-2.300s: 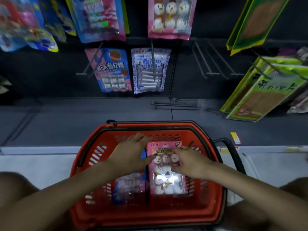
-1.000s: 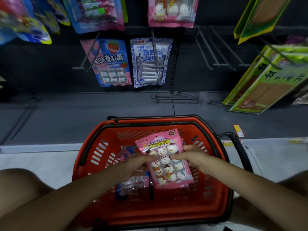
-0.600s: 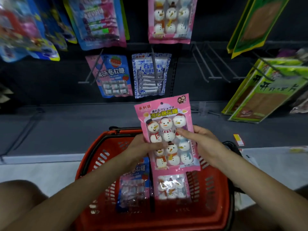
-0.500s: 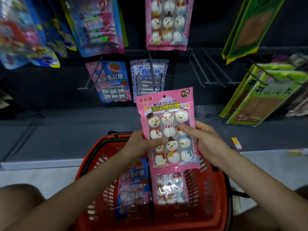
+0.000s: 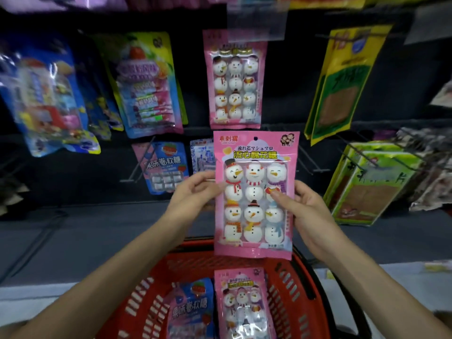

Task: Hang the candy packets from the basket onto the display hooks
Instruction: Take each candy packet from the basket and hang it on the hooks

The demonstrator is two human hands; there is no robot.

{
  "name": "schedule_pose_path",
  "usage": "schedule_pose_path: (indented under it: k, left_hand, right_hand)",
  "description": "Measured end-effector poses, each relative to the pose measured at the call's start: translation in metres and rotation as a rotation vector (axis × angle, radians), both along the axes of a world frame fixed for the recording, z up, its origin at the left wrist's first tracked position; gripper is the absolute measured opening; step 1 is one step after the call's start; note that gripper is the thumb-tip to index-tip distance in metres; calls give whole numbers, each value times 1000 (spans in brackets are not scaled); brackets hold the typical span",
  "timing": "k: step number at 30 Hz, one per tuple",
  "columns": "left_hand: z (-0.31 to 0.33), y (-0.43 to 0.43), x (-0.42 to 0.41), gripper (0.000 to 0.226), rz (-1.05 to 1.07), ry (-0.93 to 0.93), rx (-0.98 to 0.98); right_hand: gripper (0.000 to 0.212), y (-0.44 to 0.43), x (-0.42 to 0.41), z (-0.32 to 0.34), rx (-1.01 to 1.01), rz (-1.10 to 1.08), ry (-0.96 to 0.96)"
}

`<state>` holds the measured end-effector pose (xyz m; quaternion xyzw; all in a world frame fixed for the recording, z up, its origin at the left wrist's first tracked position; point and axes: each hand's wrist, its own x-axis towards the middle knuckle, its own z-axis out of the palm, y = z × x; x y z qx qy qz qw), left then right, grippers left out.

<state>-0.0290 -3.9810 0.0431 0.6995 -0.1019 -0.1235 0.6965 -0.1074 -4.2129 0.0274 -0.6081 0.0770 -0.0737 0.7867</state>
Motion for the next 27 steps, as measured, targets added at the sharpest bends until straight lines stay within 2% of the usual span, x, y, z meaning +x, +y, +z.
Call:
schedule_pose_path:
  k: [3, 8, 13, 16, 20, 27]
  left_hand:
    - [27, -1, 17, 23, 45, -222, 100]
    - [74, -6, 34, 48, 119, -711, 448]
    - [134, -19, 42, 72, 360, -1202, 663]
    - [168, -28, 52, 72, 482, -1458, 757]
    - [195, -36, 59, 49, 485, -1606, 833]
    - [218, -36, 61, 26, 441, -1618, 765]
  right_hand:
    - [32, -7, 0, 13, 5, -48, -33]
    - [30, -12, -2, 24, -50, -123, -97]
    - [29, -14, -4, 29, -99, -157, -145]
    - [29, -14, -4, 30, -112, -158, -154]
    - [26, -14, -6, 34, -92, -188, -172]
    - [17, -16, -4, 42, -75, -289, -181]
